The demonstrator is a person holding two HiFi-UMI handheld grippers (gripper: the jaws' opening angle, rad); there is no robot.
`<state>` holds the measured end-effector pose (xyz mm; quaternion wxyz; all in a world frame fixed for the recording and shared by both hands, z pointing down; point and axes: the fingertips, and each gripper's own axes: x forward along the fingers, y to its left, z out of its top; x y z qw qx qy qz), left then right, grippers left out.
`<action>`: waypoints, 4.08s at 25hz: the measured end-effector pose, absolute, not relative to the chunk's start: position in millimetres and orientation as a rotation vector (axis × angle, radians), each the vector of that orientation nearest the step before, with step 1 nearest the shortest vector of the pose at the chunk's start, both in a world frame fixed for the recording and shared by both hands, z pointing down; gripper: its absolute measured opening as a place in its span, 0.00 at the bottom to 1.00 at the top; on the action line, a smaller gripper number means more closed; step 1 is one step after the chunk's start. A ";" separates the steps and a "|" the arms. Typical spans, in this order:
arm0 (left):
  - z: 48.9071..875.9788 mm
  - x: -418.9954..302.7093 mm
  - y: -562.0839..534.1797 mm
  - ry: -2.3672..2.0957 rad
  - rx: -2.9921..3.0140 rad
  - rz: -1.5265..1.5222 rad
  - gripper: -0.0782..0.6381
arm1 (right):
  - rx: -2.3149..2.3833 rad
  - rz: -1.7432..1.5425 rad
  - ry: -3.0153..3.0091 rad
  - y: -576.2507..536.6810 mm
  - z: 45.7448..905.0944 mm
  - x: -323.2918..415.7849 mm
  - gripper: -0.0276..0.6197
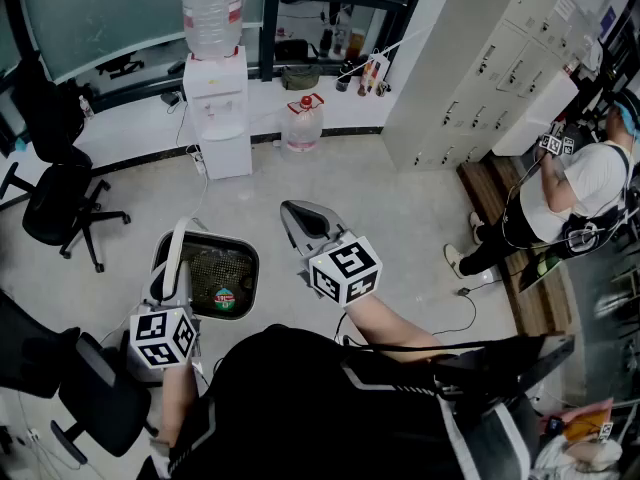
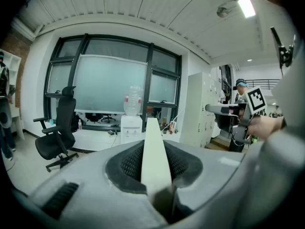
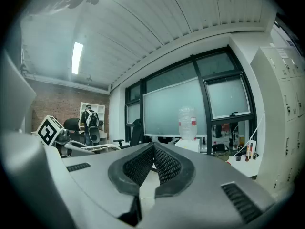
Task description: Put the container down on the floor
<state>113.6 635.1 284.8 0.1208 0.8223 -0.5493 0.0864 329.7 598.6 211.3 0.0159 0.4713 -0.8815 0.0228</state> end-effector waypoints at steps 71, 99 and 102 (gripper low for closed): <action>330.2 -51.7 552.0 -1.656 2.253 0.279 0.23 | 1.220 0.002 -2.747 473.4 256.2 151.2 0.05; 318.4 -17.2 345.3 -1.777 2.114 0.304 0.23 | 1.037 0.037 -2.884 249.6 252.8 188.0 0.05; 322.3 -22.8 328.1 -1.766 2.115 0.295 0.23 | 1.033 0.042 -2.887 234.2 254.0 178.5 0.05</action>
